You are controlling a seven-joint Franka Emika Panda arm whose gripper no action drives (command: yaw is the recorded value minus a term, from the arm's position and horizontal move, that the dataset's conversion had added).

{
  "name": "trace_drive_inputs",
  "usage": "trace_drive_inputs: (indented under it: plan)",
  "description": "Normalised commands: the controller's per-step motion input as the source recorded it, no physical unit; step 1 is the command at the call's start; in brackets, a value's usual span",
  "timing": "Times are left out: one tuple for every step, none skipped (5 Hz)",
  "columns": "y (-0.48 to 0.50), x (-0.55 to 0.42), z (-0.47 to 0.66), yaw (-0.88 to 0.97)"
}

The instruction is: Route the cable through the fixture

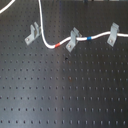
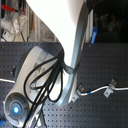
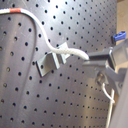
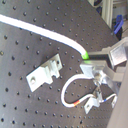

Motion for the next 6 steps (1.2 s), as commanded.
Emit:
trace_drive_inputs:
  plan:
    - [0.000,-0.001,0.03,0.00]
    - [0.042,0.145,0.31,0.44]
    - [0.107,0.185,0.47,0.65]
    - [0.102,0.084,0.40,0.89]
    - [0.039,0.040,0.41,0.95]
    - [0.030,-0.022,0.20,0.96]
